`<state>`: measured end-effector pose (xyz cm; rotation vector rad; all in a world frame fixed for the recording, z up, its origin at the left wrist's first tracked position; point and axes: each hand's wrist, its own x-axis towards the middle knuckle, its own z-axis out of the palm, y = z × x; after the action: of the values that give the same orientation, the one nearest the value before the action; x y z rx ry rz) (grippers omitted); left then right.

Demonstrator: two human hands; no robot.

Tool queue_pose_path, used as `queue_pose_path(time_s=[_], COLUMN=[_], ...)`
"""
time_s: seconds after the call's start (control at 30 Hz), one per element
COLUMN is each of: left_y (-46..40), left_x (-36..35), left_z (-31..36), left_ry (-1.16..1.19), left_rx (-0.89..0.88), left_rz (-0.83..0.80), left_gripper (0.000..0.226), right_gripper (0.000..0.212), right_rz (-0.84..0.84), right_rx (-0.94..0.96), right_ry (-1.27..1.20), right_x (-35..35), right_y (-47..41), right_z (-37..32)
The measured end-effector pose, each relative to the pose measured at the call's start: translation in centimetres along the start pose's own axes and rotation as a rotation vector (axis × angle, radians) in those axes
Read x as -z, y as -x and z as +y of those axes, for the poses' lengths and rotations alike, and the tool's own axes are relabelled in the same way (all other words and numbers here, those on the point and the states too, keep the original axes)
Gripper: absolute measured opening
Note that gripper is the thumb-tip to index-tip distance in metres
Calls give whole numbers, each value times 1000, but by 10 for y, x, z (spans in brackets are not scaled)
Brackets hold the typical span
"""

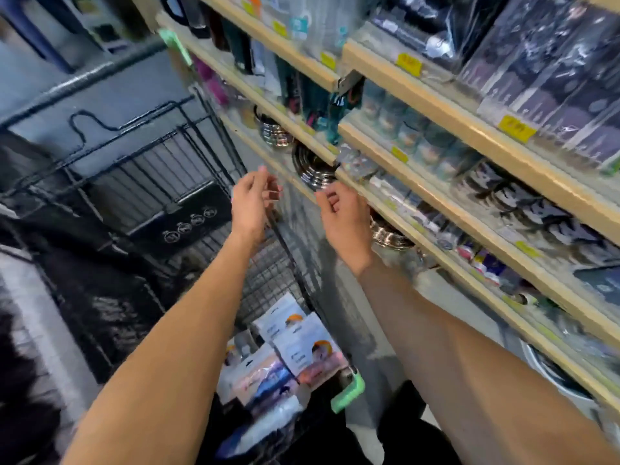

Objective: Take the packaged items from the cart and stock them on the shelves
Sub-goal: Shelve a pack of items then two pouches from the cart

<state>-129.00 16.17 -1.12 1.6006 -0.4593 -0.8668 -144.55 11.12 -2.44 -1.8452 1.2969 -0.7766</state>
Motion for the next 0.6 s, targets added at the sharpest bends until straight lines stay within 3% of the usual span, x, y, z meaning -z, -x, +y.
queue_pose_path(time_s=[0.13, 0.3, 0.43, 0.5, 0.6], left_y=[58, 153, 215, 238, 270], left_x=[88, 166, 175, 170, 167], left_z=[-55, -121, -150, -165, -207], left_ry=[-69, -495, -805, -756, -517], left_rx=[117, 179, 372, 540, 694], left_rz=[247, 579, 904, 1019, 1004], left_gripper=[28, 10, 36, 50, 70], right_gripper=[6, 28, 46, 45, 34], right_rz=[-217, -336, -335, -339, -416], right_rx=[-66, -128, -205, -194, -173], right_ry=[110, 301, 352, 321, 344], right_x=[-44, -59, -54, -51, -43], right_y=[66, 142, 163, 167, 170], right_z=[14, 40, 54, 68, 92])
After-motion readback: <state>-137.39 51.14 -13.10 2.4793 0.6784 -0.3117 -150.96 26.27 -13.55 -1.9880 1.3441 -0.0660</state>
